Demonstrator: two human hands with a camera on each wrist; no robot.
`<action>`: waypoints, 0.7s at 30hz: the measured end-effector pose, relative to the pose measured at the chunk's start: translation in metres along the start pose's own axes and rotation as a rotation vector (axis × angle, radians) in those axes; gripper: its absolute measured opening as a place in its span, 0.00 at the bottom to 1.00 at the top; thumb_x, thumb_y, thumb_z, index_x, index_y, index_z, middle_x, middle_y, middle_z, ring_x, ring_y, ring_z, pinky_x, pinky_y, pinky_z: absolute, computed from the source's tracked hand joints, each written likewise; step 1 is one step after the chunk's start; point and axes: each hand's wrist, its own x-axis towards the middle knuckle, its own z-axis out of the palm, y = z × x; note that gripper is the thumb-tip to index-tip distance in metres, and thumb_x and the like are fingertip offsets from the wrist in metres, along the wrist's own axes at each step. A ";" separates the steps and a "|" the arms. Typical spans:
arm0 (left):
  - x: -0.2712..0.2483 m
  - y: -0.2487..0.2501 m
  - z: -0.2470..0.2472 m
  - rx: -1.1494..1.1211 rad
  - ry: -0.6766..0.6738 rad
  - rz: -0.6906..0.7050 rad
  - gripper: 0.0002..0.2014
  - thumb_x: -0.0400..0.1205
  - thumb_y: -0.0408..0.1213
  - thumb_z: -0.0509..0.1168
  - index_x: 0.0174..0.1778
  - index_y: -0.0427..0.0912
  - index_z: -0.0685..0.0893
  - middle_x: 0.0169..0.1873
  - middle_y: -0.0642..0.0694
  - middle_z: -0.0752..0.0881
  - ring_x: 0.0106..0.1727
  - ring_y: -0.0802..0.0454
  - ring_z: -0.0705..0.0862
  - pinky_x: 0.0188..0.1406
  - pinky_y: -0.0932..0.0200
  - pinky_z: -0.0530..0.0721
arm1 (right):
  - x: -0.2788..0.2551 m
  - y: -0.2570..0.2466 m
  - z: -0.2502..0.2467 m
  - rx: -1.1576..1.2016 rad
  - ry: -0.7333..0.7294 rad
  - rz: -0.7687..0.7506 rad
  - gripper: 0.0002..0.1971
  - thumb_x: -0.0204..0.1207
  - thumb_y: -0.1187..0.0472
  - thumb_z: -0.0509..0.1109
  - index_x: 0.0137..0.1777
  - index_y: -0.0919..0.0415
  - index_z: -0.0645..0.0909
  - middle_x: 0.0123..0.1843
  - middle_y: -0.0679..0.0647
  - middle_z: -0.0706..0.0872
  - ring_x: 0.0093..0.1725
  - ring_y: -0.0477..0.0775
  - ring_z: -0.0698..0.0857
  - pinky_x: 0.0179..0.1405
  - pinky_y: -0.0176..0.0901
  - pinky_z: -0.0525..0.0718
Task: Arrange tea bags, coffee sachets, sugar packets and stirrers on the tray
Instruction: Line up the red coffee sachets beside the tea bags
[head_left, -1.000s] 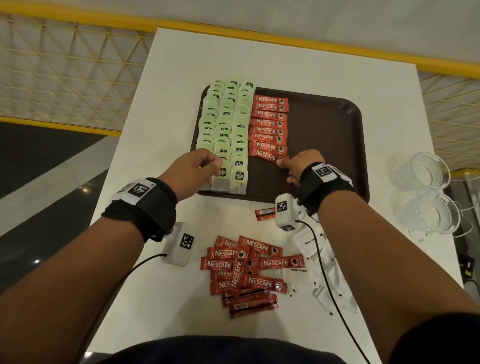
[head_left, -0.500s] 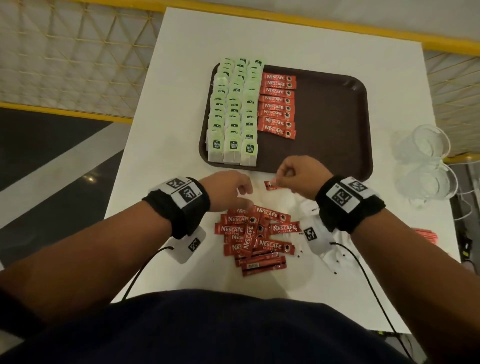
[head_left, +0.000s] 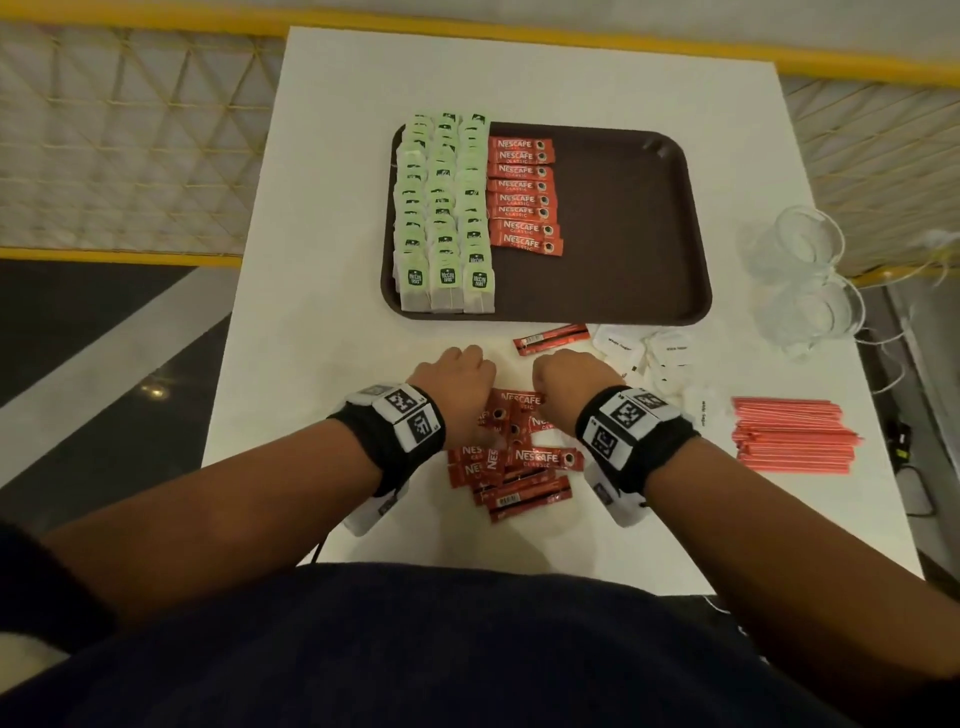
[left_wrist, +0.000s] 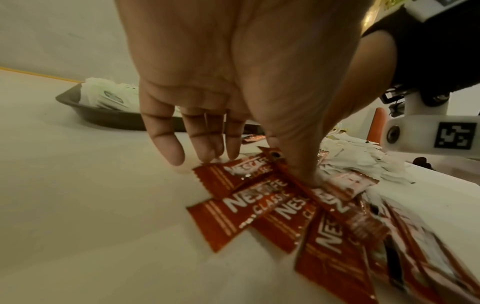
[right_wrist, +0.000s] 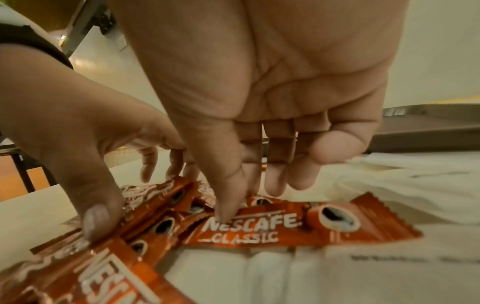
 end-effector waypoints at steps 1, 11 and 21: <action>0.001 0.002 0.000 0.004 -0.006 -0.009 0.36 0.71 0.65 0.73 0.66 0.45 0.72 0.61 0.45 0.74 0.61 0.45 0.75 0.55 0.46 0.80 | 0.001 -0.002 -0.001 0.016 -0.006 0.013 0.09 0.77 0.61 0.70 0.56 0.57 0.82 0.53 0.55 0.85 0.51 0.56 0.85 0.53 0.48 0.85; 0.005 -0.001 0.000 -0.071 -0.015 -0.076 0.29 0.73 0.56 0.75 0.63 0.46 0.75 0.54 0.46 0.84 0.53 0.44 0.84 0.51 0.50 0.81 | -0.001 -0.006 -0.004 0.116 -0.005 0.075 0.09 0.77 0.61 0.71 0.56 0.57 0.80 0.52 0.53 0.87 0.51 0.55 0.86 0.54 0.50 0.87; 0.008 -0.006 0.002 -0.109 -0.031 -0.021 0.23 0.78 0.49 0.72 0.65 0.43 0.78 0.60 0.41 0.79 0.60 0.41 0.80 0.58 0.49 0.80 | -0.003 -0.002 -0.011 0.150 -0.022 0.049 0.08 0.79 0.63 0.69 0.57 0.60 0.82 0.54 0.55 0.86 0.54 0.55 0.84 0.56 0.44 0.83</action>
